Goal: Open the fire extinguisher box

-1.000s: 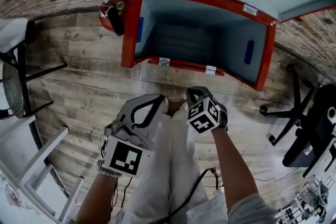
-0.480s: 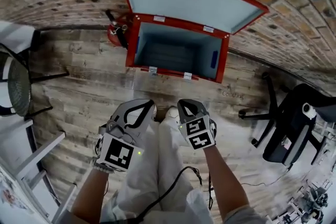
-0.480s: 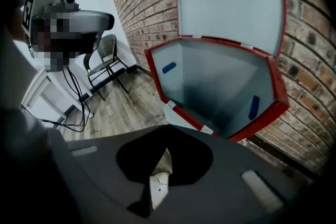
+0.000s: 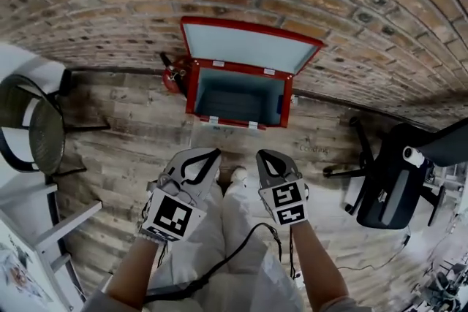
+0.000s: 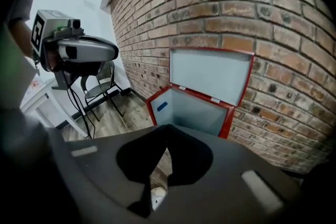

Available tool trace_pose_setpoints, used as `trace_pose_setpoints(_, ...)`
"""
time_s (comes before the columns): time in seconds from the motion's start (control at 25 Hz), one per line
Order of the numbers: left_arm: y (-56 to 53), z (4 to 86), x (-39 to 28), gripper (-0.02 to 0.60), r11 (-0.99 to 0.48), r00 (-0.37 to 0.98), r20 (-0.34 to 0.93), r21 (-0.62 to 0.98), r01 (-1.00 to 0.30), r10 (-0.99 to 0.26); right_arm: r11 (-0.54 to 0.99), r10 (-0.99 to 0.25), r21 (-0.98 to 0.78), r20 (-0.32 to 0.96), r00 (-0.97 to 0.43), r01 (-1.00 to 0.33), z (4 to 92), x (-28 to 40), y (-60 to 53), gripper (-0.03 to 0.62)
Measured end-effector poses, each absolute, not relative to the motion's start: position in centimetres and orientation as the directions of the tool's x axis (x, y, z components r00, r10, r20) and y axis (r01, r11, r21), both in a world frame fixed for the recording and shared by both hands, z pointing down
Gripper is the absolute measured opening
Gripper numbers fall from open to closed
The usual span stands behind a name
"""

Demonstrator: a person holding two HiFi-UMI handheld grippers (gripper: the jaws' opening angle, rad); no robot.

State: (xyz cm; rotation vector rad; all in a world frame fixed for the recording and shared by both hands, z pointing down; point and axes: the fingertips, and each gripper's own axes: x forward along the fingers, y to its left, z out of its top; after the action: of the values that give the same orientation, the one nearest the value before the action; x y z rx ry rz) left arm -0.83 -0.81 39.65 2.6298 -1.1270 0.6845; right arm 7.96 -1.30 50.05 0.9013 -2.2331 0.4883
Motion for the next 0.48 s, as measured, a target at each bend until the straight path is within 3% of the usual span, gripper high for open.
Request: trace_pose_setpoints(0.48,-2.8,27.4,-1.4,0.000,-0.694,0.609,0.405,-0.094,-0.714,-0.681,0.687,-0.611,0.031,0.564,-0.555,-0.726,34.6,7.6,-3.5,0.006)
